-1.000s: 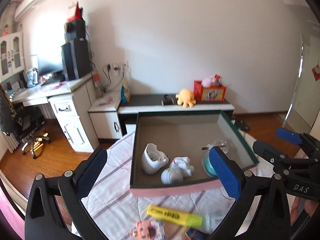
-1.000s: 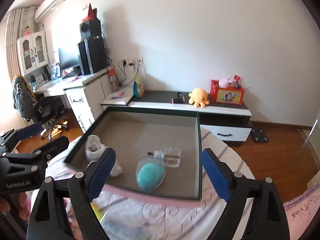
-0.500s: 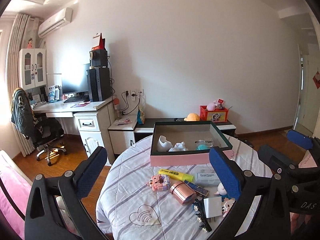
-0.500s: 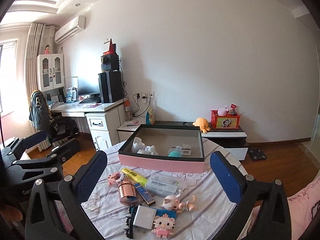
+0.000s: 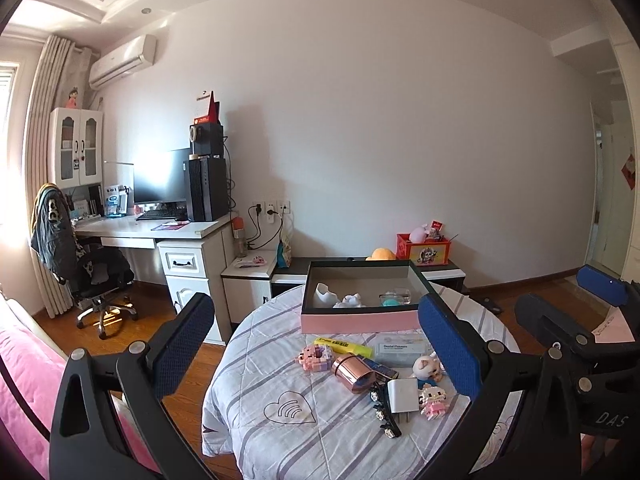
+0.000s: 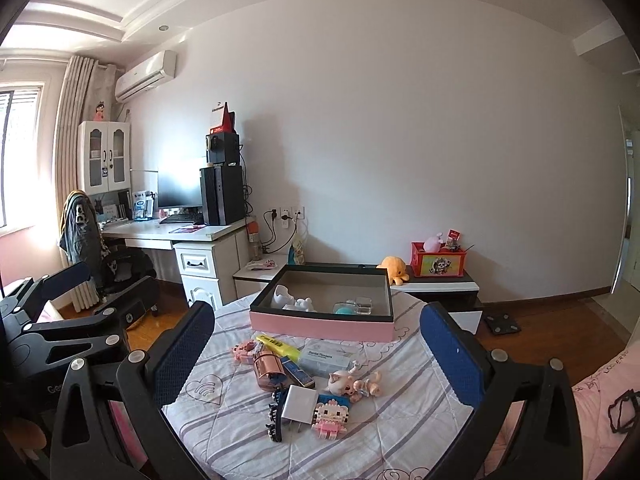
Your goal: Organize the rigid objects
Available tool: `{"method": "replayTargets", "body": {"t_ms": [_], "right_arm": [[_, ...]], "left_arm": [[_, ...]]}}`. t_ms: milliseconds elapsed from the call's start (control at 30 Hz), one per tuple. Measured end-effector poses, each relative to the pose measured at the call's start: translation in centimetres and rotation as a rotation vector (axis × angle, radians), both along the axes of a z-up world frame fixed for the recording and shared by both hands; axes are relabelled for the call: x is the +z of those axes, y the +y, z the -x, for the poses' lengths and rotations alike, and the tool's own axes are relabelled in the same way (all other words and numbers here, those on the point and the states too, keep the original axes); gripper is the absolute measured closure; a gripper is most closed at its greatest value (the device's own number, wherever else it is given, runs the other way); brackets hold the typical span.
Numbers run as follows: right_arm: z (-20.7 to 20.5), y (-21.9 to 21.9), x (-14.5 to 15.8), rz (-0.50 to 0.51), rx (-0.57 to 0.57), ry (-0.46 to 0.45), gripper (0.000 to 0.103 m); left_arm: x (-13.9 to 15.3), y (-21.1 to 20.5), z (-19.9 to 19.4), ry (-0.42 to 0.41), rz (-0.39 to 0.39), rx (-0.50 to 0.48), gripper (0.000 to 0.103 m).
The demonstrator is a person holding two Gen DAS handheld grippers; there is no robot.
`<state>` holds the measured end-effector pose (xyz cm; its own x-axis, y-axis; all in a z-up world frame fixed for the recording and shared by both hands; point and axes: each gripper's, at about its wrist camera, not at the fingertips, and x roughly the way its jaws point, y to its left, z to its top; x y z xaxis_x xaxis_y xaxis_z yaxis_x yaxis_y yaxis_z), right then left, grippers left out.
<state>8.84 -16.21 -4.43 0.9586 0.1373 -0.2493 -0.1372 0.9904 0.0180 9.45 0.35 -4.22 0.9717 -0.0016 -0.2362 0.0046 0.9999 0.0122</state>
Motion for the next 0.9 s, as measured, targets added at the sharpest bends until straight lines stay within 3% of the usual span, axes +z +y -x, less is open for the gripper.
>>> {"method": "replayTargets", "body": {"t_ms": [633,900], "right_arm": [[1.1,-0.2,-0.3,0.005,-0.04,-0.002,0.0],[-0.4,-0.3,-1.8,0.009,-0.041,0.05,0.0]], "left_arm": [[-0.6,-0.8,-0.3,0.021,0.005,-0.009,0.0],[-3.0,-0.7,-2.5,0.095,0.004,-0.022,0.0]]}}
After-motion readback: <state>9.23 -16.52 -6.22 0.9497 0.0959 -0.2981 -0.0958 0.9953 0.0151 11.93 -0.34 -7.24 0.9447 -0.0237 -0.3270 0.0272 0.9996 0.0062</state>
